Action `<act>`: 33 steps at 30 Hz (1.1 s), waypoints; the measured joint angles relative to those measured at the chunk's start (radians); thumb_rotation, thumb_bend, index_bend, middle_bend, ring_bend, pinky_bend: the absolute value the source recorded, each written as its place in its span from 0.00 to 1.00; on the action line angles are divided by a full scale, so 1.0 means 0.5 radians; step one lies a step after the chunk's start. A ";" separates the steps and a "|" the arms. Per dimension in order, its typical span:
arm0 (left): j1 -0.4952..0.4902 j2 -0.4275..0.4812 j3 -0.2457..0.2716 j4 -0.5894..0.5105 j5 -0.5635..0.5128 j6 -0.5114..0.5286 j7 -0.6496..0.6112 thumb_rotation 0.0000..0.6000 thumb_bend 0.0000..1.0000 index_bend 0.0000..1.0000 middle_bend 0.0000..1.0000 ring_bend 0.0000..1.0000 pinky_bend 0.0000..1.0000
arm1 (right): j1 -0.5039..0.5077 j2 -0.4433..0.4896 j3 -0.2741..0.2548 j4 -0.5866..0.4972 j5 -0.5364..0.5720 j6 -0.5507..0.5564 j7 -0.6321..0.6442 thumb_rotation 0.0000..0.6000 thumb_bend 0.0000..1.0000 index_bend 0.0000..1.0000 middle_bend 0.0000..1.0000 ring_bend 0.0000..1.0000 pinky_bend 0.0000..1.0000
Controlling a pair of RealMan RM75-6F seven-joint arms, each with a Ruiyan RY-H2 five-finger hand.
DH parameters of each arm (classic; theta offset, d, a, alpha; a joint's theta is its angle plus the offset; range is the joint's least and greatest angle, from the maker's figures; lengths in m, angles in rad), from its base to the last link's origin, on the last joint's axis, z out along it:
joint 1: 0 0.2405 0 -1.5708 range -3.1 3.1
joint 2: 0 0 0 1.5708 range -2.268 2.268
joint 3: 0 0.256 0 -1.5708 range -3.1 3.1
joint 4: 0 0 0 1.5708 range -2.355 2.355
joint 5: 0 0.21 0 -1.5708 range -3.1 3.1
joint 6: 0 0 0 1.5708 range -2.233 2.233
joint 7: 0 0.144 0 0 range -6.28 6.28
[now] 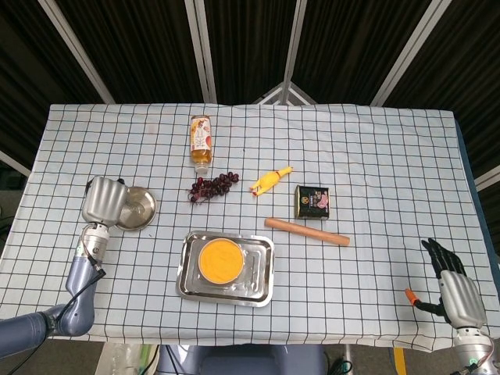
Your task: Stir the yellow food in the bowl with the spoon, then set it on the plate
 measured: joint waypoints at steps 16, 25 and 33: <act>0.058 -0.300 -0.030 0.388 -0.192 -0.032 -0.253 1.00 0.59 0.79 1.00 1.00 1.00 | -0.002 0.003 -0.006 -0.010 -0.007 -0.003 -0.002 1.00 0.32 0.00 0.00 0.00 0.00; 0.014 -0.392 -0.047 0.535 -0.169 -0.027 -0.296 1.00 0.53 0.74 0.99 1.00 1.00 | 0.001 0.005 -0.005 -0.014 0.006 -0.016 0.006 1.00 0.32 0.00 0.00 0.00 0.00; 0.017 -0.415 -0.077 0.584 -0.202 -0.042 -0.355 1.00 0.35 0.58 0.95 1.00 1.00 | 0.001 0.001 -0.010 -0.021 0.003 -0.020 -0.011 1.00 0.32 0.00 0.00 0.00 0.00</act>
